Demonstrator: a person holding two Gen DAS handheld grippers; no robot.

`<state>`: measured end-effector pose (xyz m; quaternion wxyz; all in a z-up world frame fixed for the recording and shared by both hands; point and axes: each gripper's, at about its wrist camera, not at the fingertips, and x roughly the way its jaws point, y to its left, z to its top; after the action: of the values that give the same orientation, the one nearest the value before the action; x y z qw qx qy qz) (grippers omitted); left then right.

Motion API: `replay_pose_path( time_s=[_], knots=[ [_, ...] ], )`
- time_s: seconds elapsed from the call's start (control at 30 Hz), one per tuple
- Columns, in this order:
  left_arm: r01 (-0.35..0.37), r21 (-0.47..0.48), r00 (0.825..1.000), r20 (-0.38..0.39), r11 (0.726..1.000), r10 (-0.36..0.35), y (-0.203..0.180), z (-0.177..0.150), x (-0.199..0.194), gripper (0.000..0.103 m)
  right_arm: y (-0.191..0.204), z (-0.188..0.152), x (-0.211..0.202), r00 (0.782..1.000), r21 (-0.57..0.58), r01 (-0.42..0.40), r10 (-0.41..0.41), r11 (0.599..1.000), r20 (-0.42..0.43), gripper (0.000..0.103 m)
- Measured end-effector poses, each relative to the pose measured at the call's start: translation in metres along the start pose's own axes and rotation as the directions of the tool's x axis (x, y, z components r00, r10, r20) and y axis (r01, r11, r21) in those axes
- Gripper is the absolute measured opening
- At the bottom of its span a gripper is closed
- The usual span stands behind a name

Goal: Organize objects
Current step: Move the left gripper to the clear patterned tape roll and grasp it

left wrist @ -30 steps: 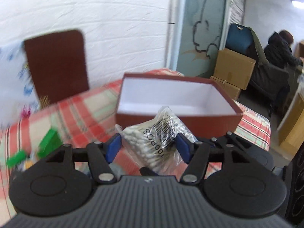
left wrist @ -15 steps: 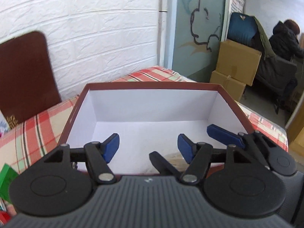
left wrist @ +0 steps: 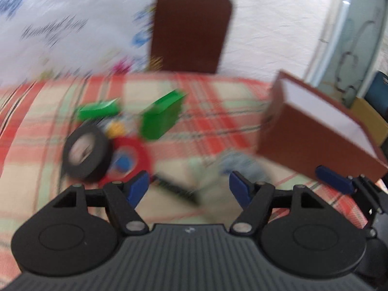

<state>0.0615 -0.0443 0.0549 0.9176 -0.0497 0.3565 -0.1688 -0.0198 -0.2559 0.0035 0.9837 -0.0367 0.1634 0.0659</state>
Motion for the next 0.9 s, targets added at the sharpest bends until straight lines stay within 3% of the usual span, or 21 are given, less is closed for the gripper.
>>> replay_pose_path(
  time_s=[0.13,0.23,0.33,0.53,0.67,0.8,0.9],
  knots=[
    [-0.004,-0.105,0.999,-0.035,0.994,0.001,0.032,-0.017,-0.005,0.074,0.016,-0.002,0.015,0.996,0.013,-0.049,0.05,0.999,-0.08,0.066],
    [-0.003,-0.123,0.999,-0.037,0.992,-0.002,0.04,-0.023,-0.008,0.074,0.026,0.002,0.021,0.992,0.023,-0.062,0.065,0.998,-0.111,0.082],
    [0.006,-0.151,0.999,-0.033,0.989,-0.011,0.054,-0.027,-0.01,0.074,0.033,0.003,0.031,0.992,0.03,-0.026,0.03,0.999,-0.12,0.1],
    [-0.017,-0.188,1.0,0.022,0.982,0.022,0.091,-0.025,-0.028,0.074,0.051,0.015,0.036,0.988,0.022,-0.042,0.045,0.999,-0.149,0.097],
    [-0.036,-0.24,0.997,0.063,0.97,0.052,0.119,-0.013,-0.043,0.074,0.059,0.014,0.019,0.994,-0.005,-0.056,0.055,0.998,-0.092,0.1],
    [-0.009,-0.237,0.997,0.075,0.971,0.028,0.117,0.0,-0.045,0.074,0.067,0.004,0.025,0.99,-0.092,0.024,-0.036,0.996,-0.134,0.101],
    [0.049,-0.195,0.998,0.059,0.98,-0.038,0.095,0.009,-0.036,0.074,0.062,0.001,0.037,0.985,-0.076,0.024,-0.037,0.997,-0.166,0.101]
  ],
)
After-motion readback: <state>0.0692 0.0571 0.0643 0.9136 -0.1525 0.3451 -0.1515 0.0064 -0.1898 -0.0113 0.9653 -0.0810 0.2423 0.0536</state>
